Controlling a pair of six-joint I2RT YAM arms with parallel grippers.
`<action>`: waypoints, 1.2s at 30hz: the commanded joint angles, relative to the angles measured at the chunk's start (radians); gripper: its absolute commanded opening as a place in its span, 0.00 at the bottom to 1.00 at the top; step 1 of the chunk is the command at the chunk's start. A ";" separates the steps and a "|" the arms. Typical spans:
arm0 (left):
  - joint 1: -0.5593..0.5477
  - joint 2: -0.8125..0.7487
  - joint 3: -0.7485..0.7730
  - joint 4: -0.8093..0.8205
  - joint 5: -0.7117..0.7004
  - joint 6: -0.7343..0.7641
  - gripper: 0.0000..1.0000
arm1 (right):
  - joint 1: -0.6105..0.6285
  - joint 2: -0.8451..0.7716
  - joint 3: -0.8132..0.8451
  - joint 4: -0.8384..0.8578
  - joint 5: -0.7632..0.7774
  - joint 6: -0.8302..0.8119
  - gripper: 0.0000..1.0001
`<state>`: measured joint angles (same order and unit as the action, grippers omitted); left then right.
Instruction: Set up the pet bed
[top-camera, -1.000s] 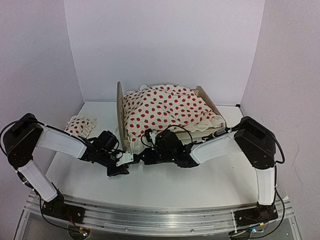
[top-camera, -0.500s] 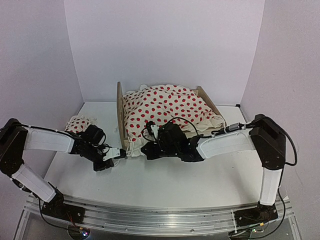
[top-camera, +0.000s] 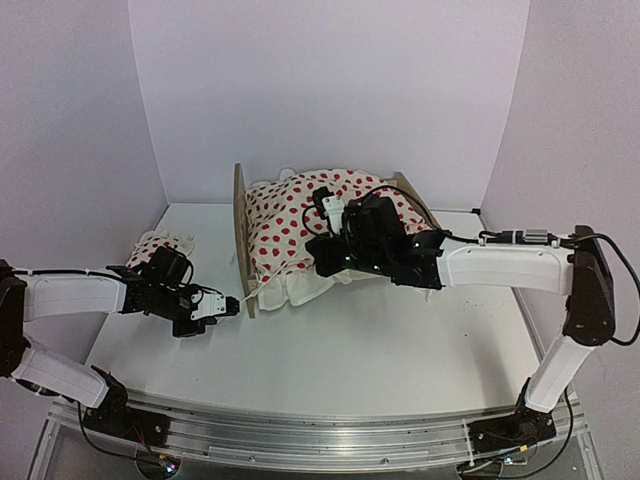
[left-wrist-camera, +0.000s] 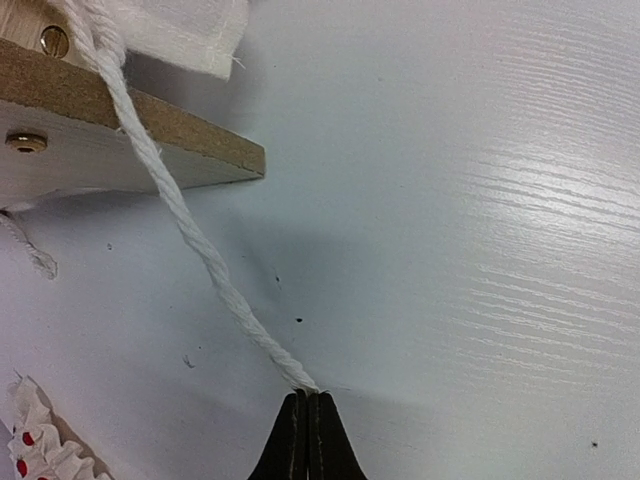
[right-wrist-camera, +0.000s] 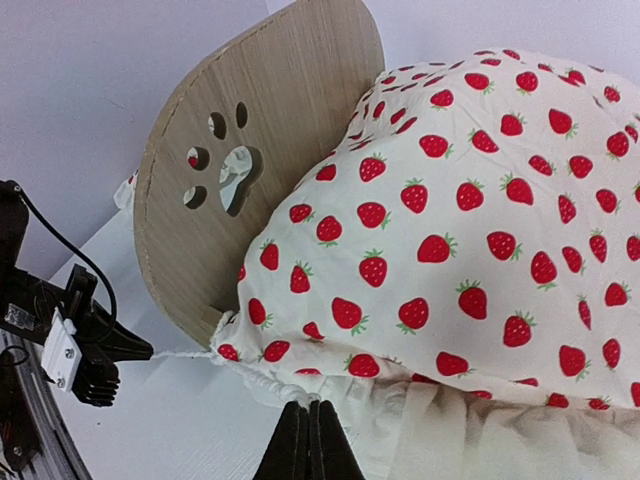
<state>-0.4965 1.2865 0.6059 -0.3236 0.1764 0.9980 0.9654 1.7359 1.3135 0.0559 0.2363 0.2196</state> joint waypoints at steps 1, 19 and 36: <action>0.006 0.005 -0.015 -0.023 -0.031 0.039 0.00 | -0.038 -0.053 0.069 -0.021 0.089 -0.109 0.00; 0.006 0.010 -0.020 0.013 -0.011 0.078 0.00 | -0.177 -0.039 0.151 -0.045 0.066 -0.180 0.00; 0.005 -0.002 -0.012 0.007 0.047 0.050 0.00 | -0.054 0.026 0.225 -0.121 -0.317 -0.176 0.00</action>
<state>-0.4973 1.2896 0.5995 -0.2388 0.2060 1.0700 0.8020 1.7832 1.5036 -0.1378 0.0692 0.0710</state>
